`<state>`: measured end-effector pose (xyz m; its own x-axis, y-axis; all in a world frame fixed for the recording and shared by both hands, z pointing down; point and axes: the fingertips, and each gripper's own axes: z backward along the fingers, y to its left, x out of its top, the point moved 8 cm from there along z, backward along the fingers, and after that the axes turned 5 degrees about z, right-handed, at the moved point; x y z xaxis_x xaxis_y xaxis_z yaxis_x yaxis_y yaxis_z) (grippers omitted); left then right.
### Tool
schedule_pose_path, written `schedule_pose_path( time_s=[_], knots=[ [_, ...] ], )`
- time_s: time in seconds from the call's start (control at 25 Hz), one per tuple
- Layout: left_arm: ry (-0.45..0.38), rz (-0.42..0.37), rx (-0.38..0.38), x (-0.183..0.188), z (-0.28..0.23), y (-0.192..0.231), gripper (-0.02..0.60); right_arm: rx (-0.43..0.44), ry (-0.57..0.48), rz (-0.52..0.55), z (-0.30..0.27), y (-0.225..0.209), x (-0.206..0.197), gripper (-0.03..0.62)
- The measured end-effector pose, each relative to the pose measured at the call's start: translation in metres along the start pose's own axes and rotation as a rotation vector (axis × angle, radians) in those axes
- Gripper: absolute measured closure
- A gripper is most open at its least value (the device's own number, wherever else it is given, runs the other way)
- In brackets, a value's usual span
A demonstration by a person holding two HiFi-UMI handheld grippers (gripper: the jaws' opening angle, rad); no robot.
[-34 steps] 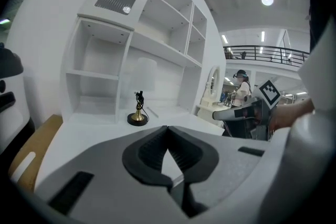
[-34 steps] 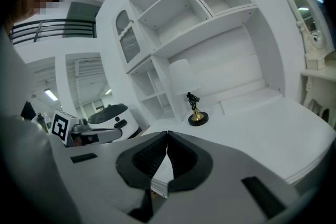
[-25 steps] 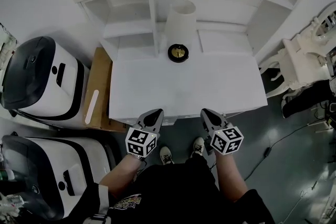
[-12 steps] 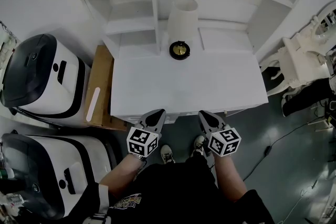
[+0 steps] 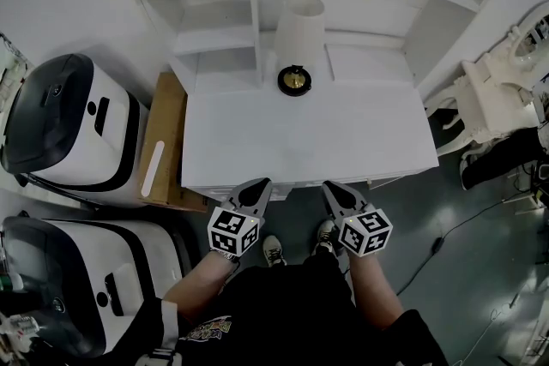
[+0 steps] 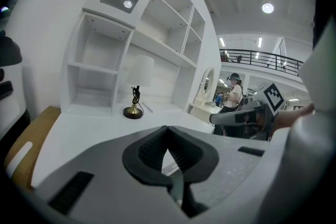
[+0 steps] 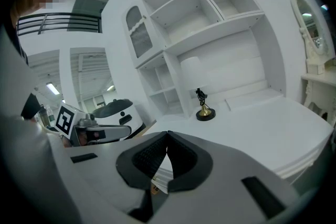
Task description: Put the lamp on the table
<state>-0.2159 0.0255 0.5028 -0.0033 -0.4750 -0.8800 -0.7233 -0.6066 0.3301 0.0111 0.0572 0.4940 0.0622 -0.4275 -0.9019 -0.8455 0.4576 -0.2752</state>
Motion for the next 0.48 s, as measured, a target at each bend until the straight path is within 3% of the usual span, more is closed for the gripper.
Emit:
schedule_pose_path(
  time_s=[0.48],
  knots=[
    [0.003, 0.013, -0.004, -0.0023, 0.0002, -0.0010, 0.575, 0.002, 0.003, -0.003, -0.0003, 0.0025, -0.0032, 0.569]
  ],
)
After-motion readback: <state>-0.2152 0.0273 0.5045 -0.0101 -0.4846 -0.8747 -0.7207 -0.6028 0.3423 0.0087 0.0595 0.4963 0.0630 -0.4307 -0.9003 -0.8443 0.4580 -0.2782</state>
